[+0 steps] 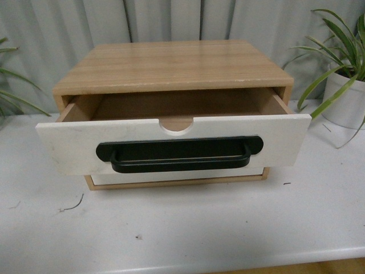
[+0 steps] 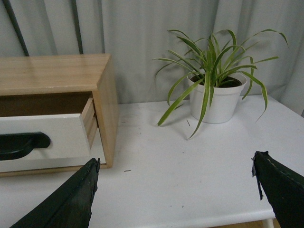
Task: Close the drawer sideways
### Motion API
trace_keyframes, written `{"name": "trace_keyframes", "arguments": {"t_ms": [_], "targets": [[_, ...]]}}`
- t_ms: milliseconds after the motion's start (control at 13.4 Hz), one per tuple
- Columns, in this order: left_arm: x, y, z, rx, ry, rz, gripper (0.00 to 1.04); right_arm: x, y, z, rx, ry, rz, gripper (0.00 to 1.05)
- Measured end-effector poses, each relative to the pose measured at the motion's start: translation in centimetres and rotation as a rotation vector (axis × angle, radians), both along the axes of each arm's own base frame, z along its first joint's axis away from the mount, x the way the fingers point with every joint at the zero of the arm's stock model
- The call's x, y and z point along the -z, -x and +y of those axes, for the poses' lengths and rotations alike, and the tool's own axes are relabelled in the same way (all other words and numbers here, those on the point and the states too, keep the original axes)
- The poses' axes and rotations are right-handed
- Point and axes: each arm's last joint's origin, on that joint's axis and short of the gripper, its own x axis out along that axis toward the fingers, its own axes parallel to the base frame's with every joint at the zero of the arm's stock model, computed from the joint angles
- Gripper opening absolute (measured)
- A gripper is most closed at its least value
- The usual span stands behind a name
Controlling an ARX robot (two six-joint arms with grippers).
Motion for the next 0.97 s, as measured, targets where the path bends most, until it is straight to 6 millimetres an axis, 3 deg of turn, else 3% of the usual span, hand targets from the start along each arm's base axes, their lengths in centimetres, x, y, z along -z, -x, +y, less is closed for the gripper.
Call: {"name": "trace_keyframes", "arguments": {"t_ms": [968], "targets": [[-0.01, 0.00, 0.00, 0.000, 0.000, 0.000, 0.98, 0.00, 0.00, 0.00, 0.000, 0.000, 0.000, 0.98]]}}
